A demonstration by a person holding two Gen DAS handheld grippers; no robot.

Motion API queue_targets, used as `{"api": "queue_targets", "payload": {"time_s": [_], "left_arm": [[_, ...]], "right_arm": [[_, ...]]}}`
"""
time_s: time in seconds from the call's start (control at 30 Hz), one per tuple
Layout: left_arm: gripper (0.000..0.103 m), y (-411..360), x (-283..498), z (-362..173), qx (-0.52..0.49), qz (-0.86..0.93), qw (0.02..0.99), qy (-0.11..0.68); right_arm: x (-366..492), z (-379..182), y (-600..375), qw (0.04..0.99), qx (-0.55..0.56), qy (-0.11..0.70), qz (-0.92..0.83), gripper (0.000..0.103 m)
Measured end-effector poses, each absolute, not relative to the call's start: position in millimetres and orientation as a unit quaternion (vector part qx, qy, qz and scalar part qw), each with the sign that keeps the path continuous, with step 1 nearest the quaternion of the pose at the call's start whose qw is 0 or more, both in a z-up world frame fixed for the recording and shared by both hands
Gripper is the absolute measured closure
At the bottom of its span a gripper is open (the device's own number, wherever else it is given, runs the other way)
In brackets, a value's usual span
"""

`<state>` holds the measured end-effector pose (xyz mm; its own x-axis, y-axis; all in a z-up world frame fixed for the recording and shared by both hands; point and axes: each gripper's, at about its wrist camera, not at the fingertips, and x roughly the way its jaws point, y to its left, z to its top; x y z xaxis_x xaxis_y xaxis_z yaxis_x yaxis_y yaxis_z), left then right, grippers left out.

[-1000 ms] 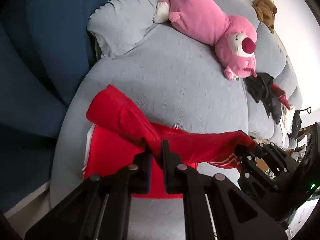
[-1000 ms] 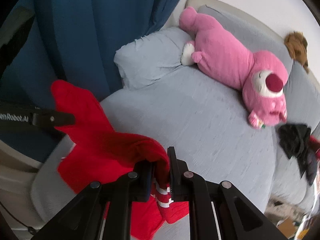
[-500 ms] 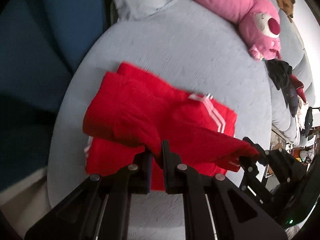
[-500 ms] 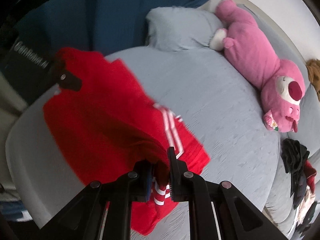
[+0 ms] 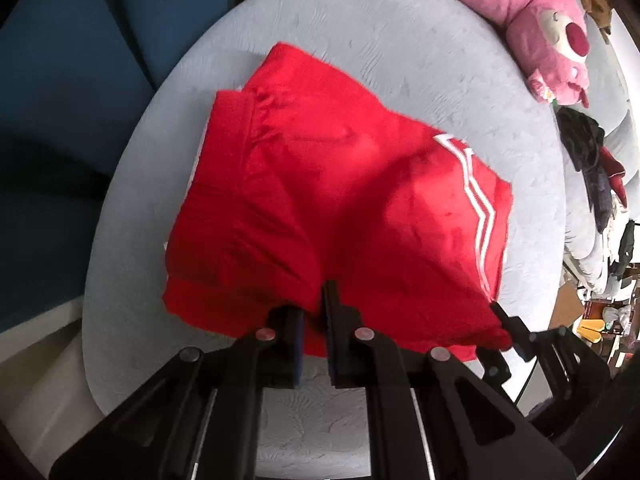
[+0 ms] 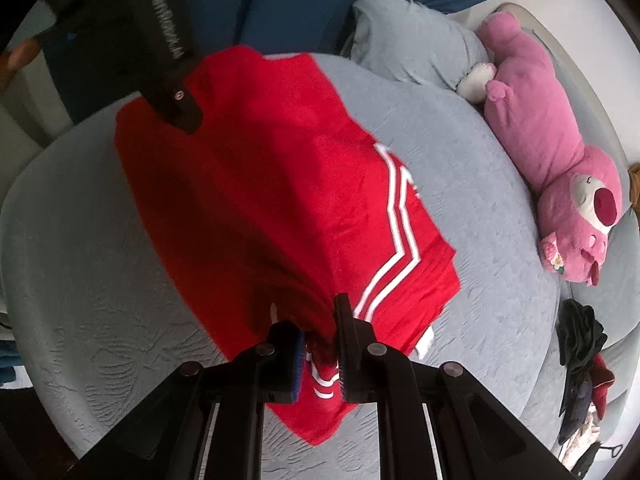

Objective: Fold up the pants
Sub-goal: 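Lift the hems with both tools and fold them over toward the waistband, then lay the folded hems down and open the right tool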

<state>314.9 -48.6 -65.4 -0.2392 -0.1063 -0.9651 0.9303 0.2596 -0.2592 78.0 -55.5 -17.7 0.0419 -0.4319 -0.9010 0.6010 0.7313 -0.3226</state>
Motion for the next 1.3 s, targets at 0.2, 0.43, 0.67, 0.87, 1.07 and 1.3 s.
{"api": "queue_targets", "payload": {"time_s": [0.2, 0.43, 0.67, 0.87, 1.07, 1.3], "left_arm": [[0.096, -47.1, 311.2, -76.2, 0.366, -0.504, 0.515, 0.589], [0.096, -45.5, 304.6, -77.8, 0.388, -0.507, 0.518, 0.569], [0.096, -43.1, 304.9, -81.5, 0.394, -0.507, 0.516, 0.567], [0.095, -39.8, 305.9, -86.2, 0.397, -0.507, 0.513, 0.568], [0.094, -37.5, 306.8, -91.4, 0.404, -0.506, 0.509, 0.567], [0.093, -36.7, 307.5, -98.2, 0.410, -0.505, 0.506, 0.566]], "right_arm": [[82.0, -31.5, -51.9, 0.716, 0.080, 0.595, -0.355, 0.091], [81.8, -35.9, -52.1, 0.715, 0.108, 0.590, -0.358, 0.091], [85.2, -40.1, -48.9, 0.713, 0.120, 0.592, -0.357, 0.091], [86.7, -43.4, -48.9, 0.709, 0.135, 0.593, -0.358, 0.091], [90.7, -46.5, -46.8, 0.705, 0.143, 0.596, -0.357, 0.091], [95.1, -49.3, -44.3, 0.699, 0.154, 0.599, -0.359, 0.090]]}}
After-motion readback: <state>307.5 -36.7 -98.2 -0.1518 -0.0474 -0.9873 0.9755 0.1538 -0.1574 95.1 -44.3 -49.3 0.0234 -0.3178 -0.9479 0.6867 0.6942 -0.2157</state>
